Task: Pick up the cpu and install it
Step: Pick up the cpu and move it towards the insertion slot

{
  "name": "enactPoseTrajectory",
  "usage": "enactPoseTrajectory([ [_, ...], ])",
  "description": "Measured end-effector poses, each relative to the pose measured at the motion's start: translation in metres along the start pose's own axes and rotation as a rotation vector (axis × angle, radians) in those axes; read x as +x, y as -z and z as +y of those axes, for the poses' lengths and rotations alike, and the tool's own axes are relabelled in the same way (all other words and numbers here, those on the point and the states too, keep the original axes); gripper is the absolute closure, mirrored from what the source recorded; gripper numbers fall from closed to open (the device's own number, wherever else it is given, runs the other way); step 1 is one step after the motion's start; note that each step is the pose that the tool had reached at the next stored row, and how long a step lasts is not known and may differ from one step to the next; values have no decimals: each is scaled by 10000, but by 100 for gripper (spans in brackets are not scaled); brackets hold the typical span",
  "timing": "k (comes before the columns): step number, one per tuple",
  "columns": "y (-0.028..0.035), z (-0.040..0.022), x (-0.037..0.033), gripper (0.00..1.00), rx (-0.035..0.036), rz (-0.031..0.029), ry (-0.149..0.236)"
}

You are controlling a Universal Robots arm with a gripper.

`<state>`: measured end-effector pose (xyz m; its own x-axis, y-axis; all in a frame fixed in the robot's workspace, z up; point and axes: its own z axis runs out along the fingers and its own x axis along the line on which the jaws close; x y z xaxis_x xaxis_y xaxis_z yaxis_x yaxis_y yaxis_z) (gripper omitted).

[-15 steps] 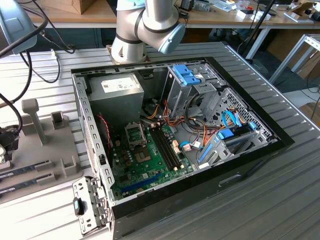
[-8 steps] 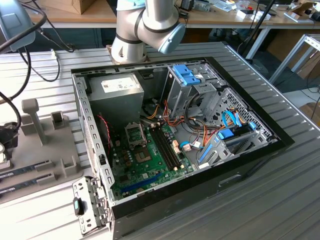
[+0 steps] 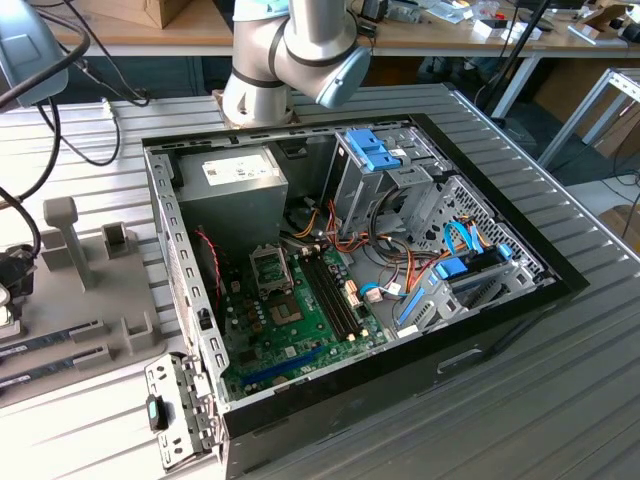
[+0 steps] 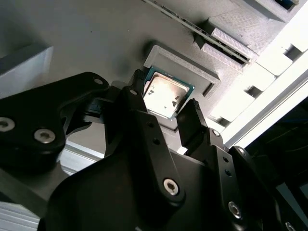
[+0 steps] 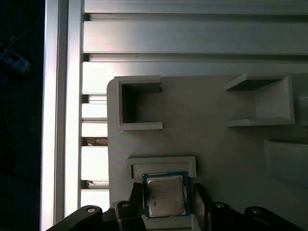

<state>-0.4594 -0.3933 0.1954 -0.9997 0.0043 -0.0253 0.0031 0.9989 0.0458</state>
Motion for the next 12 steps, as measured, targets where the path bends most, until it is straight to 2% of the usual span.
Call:
enactPoseTrajectory([
  [12,-42,-2,4,46,-8,17,346],
])
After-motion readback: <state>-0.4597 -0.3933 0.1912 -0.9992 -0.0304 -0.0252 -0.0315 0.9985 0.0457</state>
